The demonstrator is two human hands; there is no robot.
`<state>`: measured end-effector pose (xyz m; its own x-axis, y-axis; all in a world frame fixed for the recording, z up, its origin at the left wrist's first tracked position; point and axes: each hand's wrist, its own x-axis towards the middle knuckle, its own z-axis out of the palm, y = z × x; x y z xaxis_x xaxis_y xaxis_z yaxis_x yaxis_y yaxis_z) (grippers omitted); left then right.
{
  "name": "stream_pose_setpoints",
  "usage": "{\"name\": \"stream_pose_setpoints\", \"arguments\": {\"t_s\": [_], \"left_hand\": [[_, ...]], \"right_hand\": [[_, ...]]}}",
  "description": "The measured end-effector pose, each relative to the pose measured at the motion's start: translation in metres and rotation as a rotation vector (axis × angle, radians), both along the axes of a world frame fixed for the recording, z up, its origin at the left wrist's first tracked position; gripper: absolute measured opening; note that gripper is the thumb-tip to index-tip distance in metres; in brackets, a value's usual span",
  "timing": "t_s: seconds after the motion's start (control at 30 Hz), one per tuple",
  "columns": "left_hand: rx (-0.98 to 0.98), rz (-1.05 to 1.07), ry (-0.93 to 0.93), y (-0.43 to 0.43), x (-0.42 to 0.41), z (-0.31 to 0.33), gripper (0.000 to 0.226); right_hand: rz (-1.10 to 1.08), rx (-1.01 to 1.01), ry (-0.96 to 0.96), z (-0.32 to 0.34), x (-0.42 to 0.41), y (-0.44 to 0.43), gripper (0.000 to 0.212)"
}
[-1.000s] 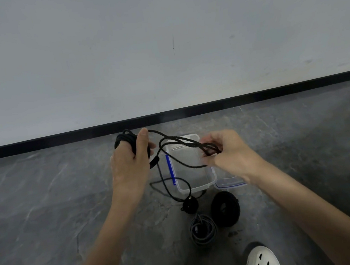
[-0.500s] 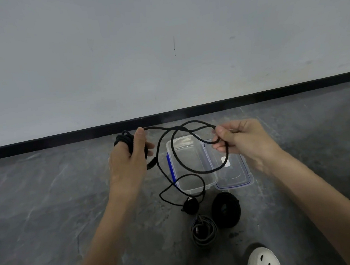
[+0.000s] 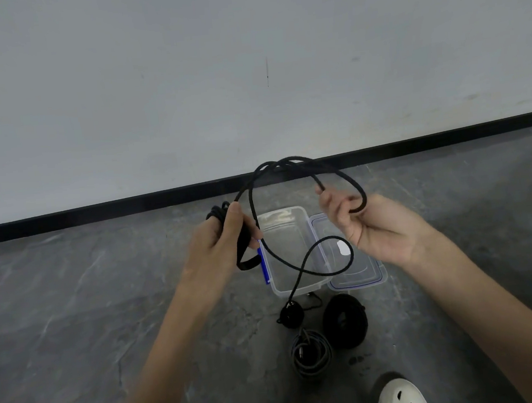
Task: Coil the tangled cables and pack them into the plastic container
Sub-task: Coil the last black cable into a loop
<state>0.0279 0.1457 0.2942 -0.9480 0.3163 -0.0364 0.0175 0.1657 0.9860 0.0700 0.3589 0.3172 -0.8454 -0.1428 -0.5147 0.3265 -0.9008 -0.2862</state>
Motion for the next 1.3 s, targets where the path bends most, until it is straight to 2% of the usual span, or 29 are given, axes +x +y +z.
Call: {"name": "stream_pose_setpoints", "arguments": {"t_s": [0.07, 0.17, 0.27, 0.33, 0.37, 0.43, 0.5, 0.57, 0.6, 0.63, 0.7, 0.77, 0.83, 1.1, 1.2, 1.3], "left_hand": [[0.019, -0.03, -0.011, 0.003, 0.003, 0.0, 0.046], [-0.003, -0.066, -0.021, 0.004, 0.005, -0.002, 0.043], [-0.045, -0.111, -0.025, 0.002, 0.006, -0.003, 0.041], [-0.054, -0.135, -0.033, 0.003, 0.007, -0.002, 0.04], [-0.059, -0.137, -0.034, 0.003, 0.007, -0.002, 0.04], [-0.073, -0.124, -0.029, 0.003, 0.008, -0.001, 0.041], [-0.091, -0.109, -0.022, 0.002, 0.007, -0.001, 0.042], [-0.107, -0.114, -0.016, 0.001, 0.007, 0.0, 0.043], [-0.12, -0.128, -0.011, 0.001, 0.007, 0.0, 0.043], [-0.14, -0.151, -0.005, 0.001, 0.007, 0.0, 0.043], [-0.19, -0.211, 0.007, 0.001, 0.008, 0.0, 0.044], [-0.245, -0.272, 0.027, 0.0, 0.008, 0.0, 0.045], [-0.306, -0.304, 0.068, 0.0, 0.009, 0.0, 0.047], [-0.334, -0.194, 0.073, -0.004, 0.001, -0.006, 0.051], [-0.295, -0.138, 0.065, -0.003, 0.001, -0.008, 0.046], [-0.282, -0.068, 0.065, -0.001, 0.001, -0.009, 0.045]], "right_hand": [[0.129, 0.202, 0.038, -0.002, 0.002, -0.004, 0.033], [0.309, 0.784, 0.15, -0.009, 0.005, -0.01, 0.04], [0.309, 1.423, 0.217, -0.017, 0.007, -0.015, 0.044], [0.26, 1.628, 0.259, -0.018, 0.006, -0.019, 0.043], [0.253, 1.642, 0.261, -0.017, 0.006, -0.019, 0.044], [0.266, 1.543, 0.247, -0.014, 0.006, -0.018, 0.052], [0.266, 1.297, 0.233, -0.007, 0.007, -0.015, 0.056], [0.261, 0.972, 0.224, 0.002, 0.009, -0.016, 0.035], [0.249, 0.868, 0.217, 0.006, 0.009, -0.017, 0.028], [0.237, 0.822, 0.196, 0.007, 0.009, -0.018, 0.035], [0.212, 0.909, 0.111, 0.0, 0.004, -0.017, 0.045], [0.09, 0.998, 0.042, -0.011, 0.0, -0.017, 0.035], [-0.031, 1.047, 0.076, -0.015, 0.0, -0.017, 0.021], [-0.073, 1.274, 0.33, -0.019, 0.0, -0.003, 0.087], [0.016, 1.471, 0.497, -0.015, 0.002, -0.004, 0.096], [0.205, 1.669, 0.633, -0.014, 0.005, -0.008, 0.095]]}}
